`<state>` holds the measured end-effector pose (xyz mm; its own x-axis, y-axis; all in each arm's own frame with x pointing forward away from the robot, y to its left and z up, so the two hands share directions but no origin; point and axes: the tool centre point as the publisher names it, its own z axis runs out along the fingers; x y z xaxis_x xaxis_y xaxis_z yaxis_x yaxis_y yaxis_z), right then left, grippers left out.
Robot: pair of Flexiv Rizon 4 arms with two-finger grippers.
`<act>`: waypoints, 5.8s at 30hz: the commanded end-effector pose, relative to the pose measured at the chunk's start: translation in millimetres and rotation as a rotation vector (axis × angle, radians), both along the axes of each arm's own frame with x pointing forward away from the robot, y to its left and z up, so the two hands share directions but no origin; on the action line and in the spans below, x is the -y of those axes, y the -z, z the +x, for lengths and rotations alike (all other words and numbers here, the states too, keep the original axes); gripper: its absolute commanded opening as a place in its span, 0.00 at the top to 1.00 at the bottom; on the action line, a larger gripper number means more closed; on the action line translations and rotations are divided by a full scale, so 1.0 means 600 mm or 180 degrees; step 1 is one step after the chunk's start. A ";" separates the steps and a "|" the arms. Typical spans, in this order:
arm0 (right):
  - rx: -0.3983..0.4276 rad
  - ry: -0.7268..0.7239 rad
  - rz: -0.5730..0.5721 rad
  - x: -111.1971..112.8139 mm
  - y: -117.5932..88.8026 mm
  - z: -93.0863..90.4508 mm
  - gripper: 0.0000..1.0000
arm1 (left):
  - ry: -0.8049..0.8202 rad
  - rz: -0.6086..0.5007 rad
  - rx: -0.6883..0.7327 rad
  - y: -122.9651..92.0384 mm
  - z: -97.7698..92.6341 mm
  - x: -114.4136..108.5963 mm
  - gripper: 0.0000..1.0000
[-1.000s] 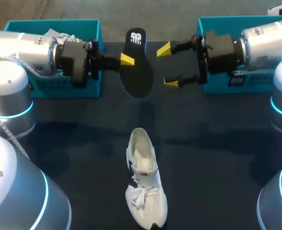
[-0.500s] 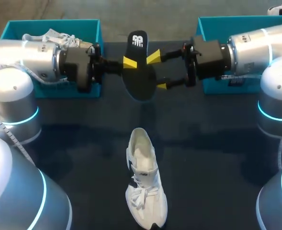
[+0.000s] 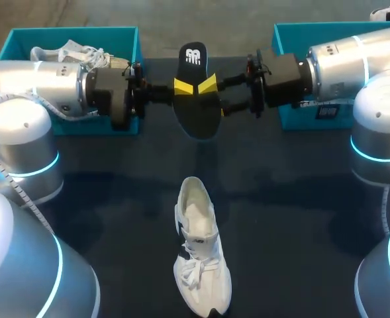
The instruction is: Take the shoe out of the shoebox, open the shoe tongue, remove and reinsert the insole, then place the shoe into the shoebox
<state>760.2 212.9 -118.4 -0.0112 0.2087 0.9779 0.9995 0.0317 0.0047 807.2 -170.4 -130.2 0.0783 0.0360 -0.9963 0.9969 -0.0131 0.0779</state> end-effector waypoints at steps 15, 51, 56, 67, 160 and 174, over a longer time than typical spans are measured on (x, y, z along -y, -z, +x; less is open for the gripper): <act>-0.0033 0.0012 0.0010 0.000 0.012 0.001 0.82 | -0.0006 -0.0056 0.0030 -0.004 0.002 0.007 1.00; 0.0122 0.0048 0.0076 0.003 0.025 -0.002 1.00 | 0.0123 -0.0027 -0.0048 -0.006 -0.019 -0.005 0.00; 0.0263 0.0112 0.0137 0.016 0.038 -0.006 1.00 | 0.0178 0.0125 -0.0127 -0.006 -0.039 -0.047 0.00; 0.0742 0.0048 0.0083 0.030 0.051 0.002 1.00 | 0.0246 0.1005 -0.0446 0.003 -0.072 -0.116 0.00; 0.2244 0.0420 0.0009 0.040 0.195 0.008 1.00 | -0.2352 0.3101 -0.4215 0.227 -0.203 -0.200 0.00; 0.2469 0.0246 0.0193 0.022 0.225 0.006 1.00 | -0.2332 0.3100 -0.4419 0.307 -0.199 -0.187 0.00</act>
<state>760.6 195.0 -245.9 -0.6763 0.2023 0.7083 0.7145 -0.0539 0.6976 682.4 -50.7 -295.2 -0.9757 0.2096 0.0635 0.1567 0.8707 -0.4663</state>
